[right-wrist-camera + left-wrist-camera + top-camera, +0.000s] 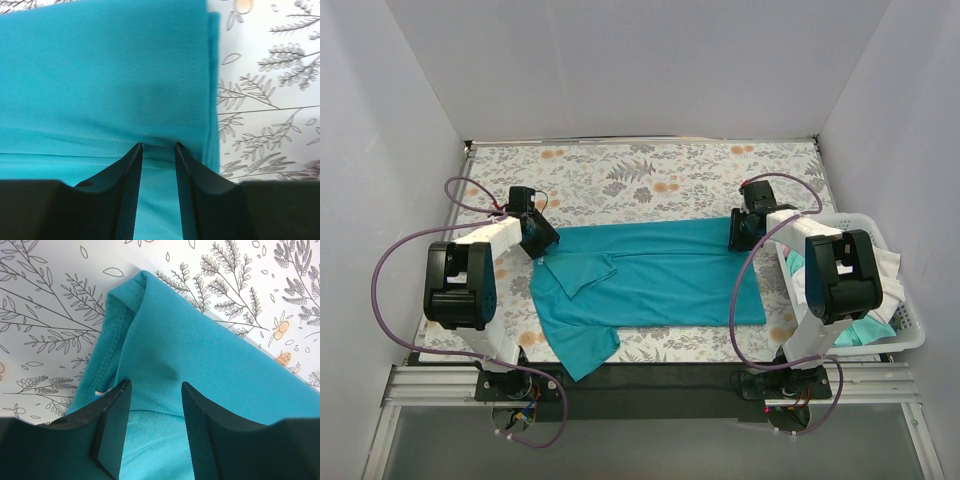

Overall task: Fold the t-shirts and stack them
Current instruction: Fold the tshirt

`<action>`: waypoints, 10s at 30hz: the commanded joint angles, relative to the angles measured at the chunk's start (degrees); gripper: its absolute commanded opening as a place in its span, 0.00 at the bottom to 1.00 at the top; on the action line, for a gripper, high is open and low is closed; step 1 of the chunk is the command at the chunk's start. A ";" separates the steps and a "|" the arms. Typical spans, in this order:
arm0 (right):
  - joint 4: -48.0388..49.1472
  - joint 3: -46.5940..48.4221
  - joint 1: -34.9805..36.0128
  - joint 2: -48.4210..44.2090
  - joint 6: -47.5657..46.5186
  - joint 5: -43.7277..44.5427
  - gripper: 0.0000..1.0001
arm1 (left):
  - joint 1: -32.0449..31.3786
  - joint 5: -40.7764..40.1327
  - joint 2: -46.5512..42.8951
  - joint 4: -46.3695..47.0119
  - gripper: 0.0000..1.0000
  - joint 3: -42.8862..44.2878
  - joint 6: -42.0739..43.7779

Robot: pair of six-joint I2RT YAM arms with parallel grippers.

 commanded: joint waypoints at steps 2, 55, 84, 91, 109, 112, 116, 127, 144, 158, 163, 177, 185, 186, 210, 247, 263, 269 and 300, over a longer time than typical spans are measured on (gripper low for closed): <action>-1.73 -1.31 -1.25 -1.20 0.51 4.55 0.35 | 1.54 -4.26 2.07 -2.27 0.43 -1.65 2.08; -2.79 36.93 1.04 20.96 -4.06 -4.50 0.59 | -1.72 -4.09 14.57 -3.41 0.80 30.53 7.61; -1.74 -10.01 3.67 -17.03 0.68 -14.52 0.45 | -2.42 -2.59 -18.50 -13.08 0.53 -13.69 -2.76; 1.87 -11.24 3.59 -12.28 1.83 -13.65 0.41 | -2.42 -2.51 -14.99 -11.58 0.46 -14.66 -2.49; -0.68 -12.30 0.34 -12.80 1.65 -6.17 0.43 | -2.42 -6.73 -15.51 -19.84 0.00 -10.53 -2.85; -2.43 -11.68 0.51 -15.87 1.74 -5.74 0.45 | -2.42 -5.85 -15.86 -20.72 0.00 -9.65 -2.58; -5.95 -12.90 0.51 -19.21 2.53 -2.93 0.49 | -2.42 -4.88 -16.48 -21.78 0.00 -8.86 -2.32; -7.45 -17.65 0.51 -20.36 4.73 0.85 0.46 | -2.42 -2.95 -17.18 -22.57 0.00 -8.50 -1.61; -4.02 -18.89 0.51 -17.20 4.20 0.24 0.27 | -2.33 -2.42 -18.06 -23.89 0.00 -7.80 -1.61; -13.95 -12.48 0.51 -21.95 0.60 2.70 0.01 | -0.49 -1.37 -21.40 -28.63 0.00 -4.90 -0.47; -16.24 -6.50 0.51 -20.02 -1.42 3.23 0.01 | 0.48 0.13 -20.00 -28.11 0.00 -2.01 0.85; -16.59 7.21 0.51 -7.36 -3.27 0.60 0.01 | 2.33 2.24 -11.47 -25.04 0.00 7.40 3.57; -16.50 12.31 0.51 -2.70 -3.53 1.03 0.01 | 4.70 2.24 -7.35 -23.54 0.00 10.65 4.27; -16.33 12.58 0.51 -2.52 -3.45 1.03 0.01 | 4.70 2.24 -7.17 -23.27 0.00 11.00 4.36; -13.25 16.54 0.51 5.65 -2.92 2.97 0.01 | 4.79 2.24 1.89 -15.98 0.00 15.58 5.24; 1.43 0.55 13.78 -14.91 -4.68 -14.61 0.60 | -5.32 6.29 -22.55 -9.57 0.61 -13.69 -1.17; 2.05 -4.03 13.96 -16.93 -5.12 -15.58 0.60 | -6.02 -1.36 -15.69 -4.38 0.52 -13.34 0.67; 2.22 -4.29 13.96 -16.58 -5.12 -15.32 0.59 | -6.37 0.47 -13.85 -3.32 0.29 -13.51 1.72; 1.26 -5.17 13.96 -17.46 -6.88 -11.10 0.59 | -2.77 8.73 3.90 -3.68 0.00 14.96 -2.49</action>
